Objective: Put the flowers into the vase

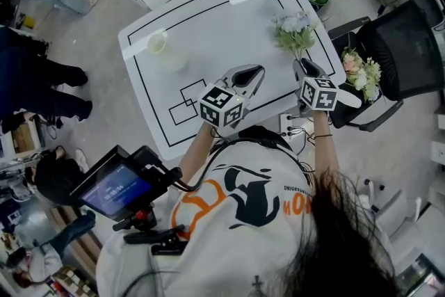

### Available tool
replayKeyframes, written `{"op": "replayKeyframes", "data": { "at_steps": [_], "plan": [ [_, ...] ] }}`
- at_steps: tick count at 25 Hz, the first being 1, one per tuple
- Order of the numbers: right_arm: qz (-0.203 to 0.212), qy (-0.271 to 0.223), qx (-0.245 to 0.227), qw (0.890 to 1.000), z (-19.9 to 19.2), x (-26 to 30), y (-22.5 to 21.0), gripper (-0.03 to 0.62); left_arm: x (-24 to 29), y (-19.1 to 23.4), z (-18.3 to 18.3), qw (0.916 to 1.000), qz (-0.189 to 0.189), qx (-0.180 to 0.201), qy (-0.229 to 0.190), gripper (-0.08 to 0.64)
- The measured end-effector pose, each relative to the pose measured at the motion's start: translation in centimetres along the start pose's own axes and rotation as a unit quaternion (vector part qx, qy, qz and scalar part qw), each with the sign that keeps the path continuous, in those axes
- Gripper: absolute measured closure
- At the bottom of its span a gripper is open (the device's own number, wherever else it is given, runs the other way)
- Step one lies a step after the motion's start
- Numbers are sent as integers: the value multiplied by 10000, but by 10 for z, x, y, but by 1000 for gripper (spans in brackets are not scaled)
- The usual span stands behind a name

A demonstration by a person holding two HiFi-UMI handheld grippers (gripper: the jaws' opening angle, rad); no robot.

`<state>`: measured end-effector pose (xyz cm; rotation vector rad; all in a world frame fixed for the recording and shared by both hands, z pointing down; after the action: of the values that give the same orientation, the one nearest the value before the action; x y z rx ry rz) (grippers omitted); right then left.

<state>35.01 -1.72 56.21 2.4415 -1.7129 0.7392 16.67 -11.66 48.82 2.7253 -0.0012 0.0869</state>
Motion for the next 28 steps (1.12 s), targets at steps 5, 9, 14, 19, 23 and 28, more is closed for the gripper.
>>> {"op": "replayKeyframes", "data": {
  "at_steps": [5, 9, 14, 19, 23, 28],
  "plan": [
    [-60, 526, -220, 9984, -11, 21, -22, 434, 27, 8, -7, 9998, -65, 23, 164, 548],
    [-37, 1098, -535, 9925, -18, 35, -23, 414, 34, 5, -8, 9998, -108, -59, 186, 548],
    [-204, 1432, -457, 9884, -8, 51, -24, 370, 38, 2, -8, 9995, -143, 30, 283, 548],
    [-334, 1671, -293, 9849, -8, 66, -29, 368, 36, 7, -10, 9995, -38, 37, 309, 548],
    [-294, 1694, -161, 9850, -6, 68, -29, 460, 32, 12, -11, 9994, 74, 64, 328, 548],
    [-290, 1479, 31, 9886, -2, 68, -31, 511, 29, 19, -11, 9991, 227, 141, 320, 548]
  ]
}}
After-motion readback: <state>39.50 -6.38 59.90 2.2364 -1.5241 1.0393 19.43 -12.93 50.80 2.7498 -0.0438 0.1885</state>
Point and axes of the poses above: the fingertips, and each gripper's own axes: x forward along the fingers, y to its left, z out of its top, the point moved 6 cm from there along -x, backward along the fingers, and after that the axes turned 11 degrees about -y, right-handed, at the moved point
